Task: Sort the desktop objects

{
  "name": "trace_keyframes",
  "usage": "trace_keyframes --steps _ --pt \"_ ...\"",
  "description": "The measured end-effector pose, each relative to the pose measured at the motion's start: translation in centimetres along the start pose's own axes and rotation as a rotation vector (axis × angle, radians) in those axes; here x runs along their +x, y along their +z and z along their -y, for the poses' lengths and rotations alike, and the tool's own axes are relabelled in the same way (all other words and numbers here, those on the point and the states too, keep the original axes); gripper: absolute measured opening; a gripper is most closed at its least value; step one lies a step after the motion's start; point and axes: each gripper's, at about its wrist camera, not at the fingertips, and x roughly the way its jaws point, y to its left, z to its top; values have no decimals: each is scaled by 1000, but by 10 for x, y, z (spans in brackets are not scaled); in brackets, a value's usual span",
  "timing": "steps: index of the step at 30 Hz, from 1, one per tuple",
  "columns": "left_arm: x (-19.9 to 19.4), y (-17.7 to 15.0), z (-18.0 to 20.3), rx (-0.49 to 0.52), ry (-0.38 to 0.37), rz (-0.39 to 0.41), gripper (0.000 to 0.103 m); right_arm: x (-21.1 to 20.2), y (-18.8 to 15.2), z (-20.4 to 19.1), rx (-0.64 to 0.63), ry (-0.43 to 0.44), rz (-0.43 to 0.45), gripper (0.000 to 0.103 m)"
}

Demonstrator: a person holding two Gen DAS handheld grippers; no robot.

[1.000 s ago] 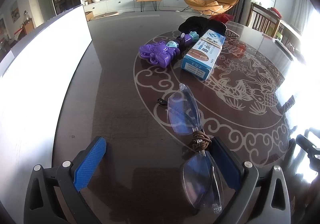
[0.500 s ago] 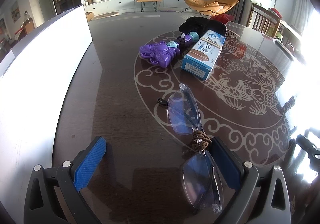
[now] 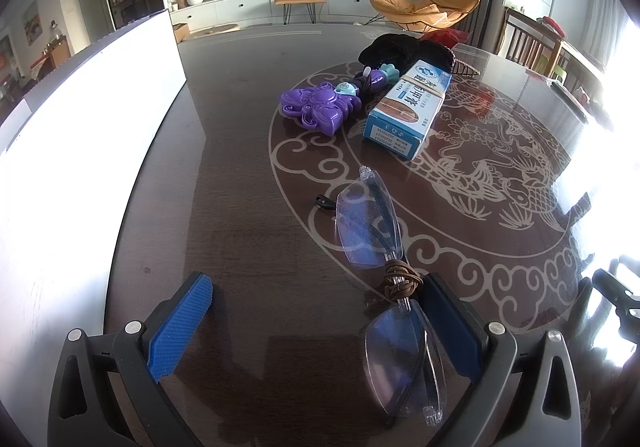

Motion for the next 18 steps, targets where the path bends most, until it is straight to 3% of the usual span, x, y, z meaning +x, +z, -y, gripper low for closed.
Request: trace_keyframes --steps 8,11,15,18 --pt "-1 -1 -1 -1 1 1 103 1 1 0 -3 5 -3 103" --pt "-1 0 0 -2 1 2 103 6 14 -6 -39 40 -46 103" --pt "-1 0 -1 -2 1 2 103 23 66 -37 16 277 -84 103" --pt "-1 0 -1 -2 1 2 103 46 109 -76 20 365 -124 103"
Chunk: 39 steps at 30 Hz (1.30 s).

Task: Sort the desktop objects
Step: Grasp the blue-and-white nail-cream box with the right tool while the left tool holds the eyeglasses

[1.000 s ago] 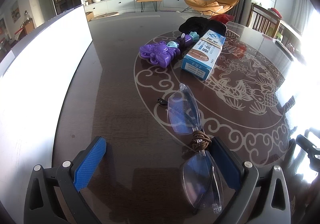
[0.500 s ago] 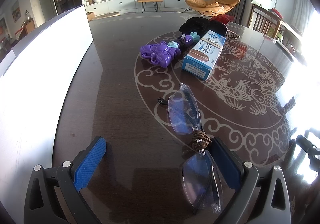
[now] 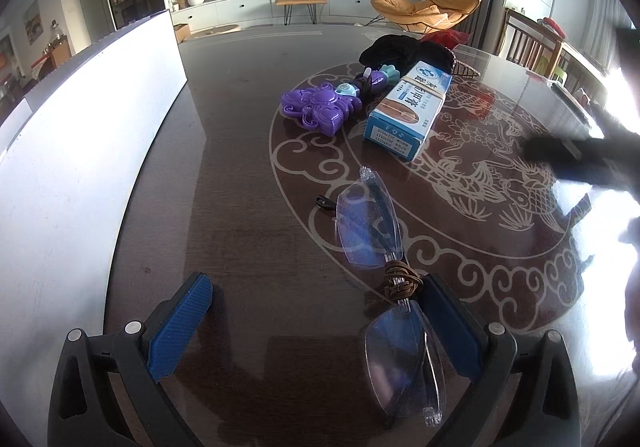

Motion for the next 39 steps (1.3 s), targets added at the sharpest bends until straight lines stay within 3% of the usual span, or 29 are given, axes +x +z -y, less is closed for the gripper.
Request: trace_keyframes --steps 5,8,10,13,14,17,20,28,31,33,34,39 --pt "0 0 0 0 0 0 103 49 54 -35 56 -7 -29 103" --pt "0 0 0 0 0 0 103 71 67 -46 82 -14 -78 103" --pt "-1 0 0 0 1 1 103 77 70 -55 45 -65 -75 103" --pt "-2 0 -1 -1 0 0 103 80 66 -68 -77 -150 -74 82" --pt "-2 1 -2 -1 0 1 103 78 62 -69 -109 -158 -63 71" --pt "-3 1 -1 -1 0 0 103 66 45 -61 -160 -174 -39 52" --pt "-2 1 -1 0 0 0 103 48 25 -46 -163 -172 -19 42" --pt "-2 1 -1 0 0 1 103 -33 -94 11 -207 -269 80 42" --pt "-2 1 -1 0 1 0 103 -53 -125 22 -204 -293 119 45" --pt "-2 1 -1 0 1 0 103 -59 -135 27 -182 -297 137 69" --pt "-3 1 -1 0 1 0 103 -64 -137 30 -163 -286 134 90" --pt "-3 1 -1 0 1 0 103 -63 -131 37 -123 -257 113 101"
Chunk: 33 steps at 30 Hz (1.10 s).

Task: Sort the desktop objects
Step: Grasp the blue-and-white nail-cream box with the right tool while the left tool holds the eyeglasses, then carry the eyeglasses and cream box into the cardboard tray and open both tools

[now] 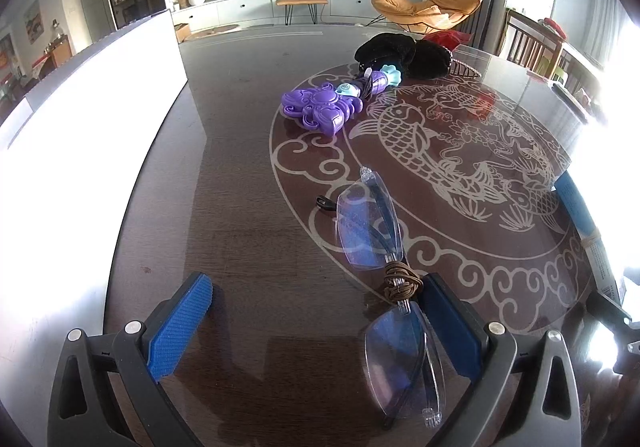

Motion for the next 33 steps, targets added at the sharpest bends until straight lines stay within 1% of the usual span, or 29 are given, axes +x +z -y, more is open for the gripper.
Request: trace_keyframes --steps 4,10,19,20,21,22,23,24,25,26,27,28,30,32,33 --pt "0 0 0 0 0 0 103 -2 -3 1 4 5 2 103" --pt "0 0 0 0 0 0 103 0 -2 -4 -14 -31 -10 103" --pt "-3 0 4 8 -5 -6 103 0 -2 -4 -11 -29 -10 103" --pt "-3 0 7 25 -16 -4 99 0 -2 -4 -11 -29 -10 103" --pt "-4 1 11 51 -36 14 74 0 -2 -3 -11 -29 -10 103" --pt "-8 1 17 85 -60 37 60 0 -2 -3 -11 -30 -10 103" --pt "-10 2 20 98 -73 36 37 0 -2 -3 -8 -26 -8 103" --pt "-10 2 25 105 -85 29 25 -1 -2 0 -2 -10 -5 103" --pt "-12 0 26 106 -103 26 22 -2 -2 3 1 16 -5 103" --pt "-14 -2 26 107 -116 27 22 -3 -1 7 6 48 -12 103" --pt "-17 -6 25 109 -128 31 22 -5 2 16 26 106 -23 103" --pt "-21 -12 23 111 -137 35 22 -6 5 24 49 141 -41 102" --pt "-29 -23 20 103 -152 44 22 -5 18 40 88 158 -93 95" --pt "-33 -29 18 81 -167 48 22 0 30 42 75 164 -143 78" --pt "-36 -32 16 60 -183 51 22 5 38 38 58 162 -170 75"
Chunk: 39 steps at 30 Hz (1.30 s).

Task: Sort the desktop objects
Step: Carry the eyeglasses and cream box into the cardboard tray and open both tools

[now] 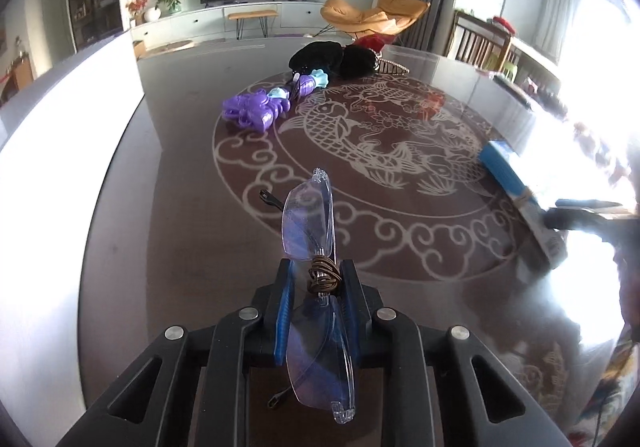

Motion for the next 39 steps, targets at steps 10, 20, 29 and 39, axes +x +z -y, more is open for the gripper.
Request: trace_keyframes --steps 10,20,29,39 --pt "-68 -3 -9 -39 -26 144 22 -1 21 -59 -203 -130 -33 43" --pt "-170 -1 -50 -118 -64 330 22 -78 46 -163 -315 18 106 43" --pt "-208 -14 -183 -244 141 305 22 -99 68 -334 -475 320 134 43" --pt "-149 -46 -271 -455 315 4 61 4 35 -460 -603 393 12 72"
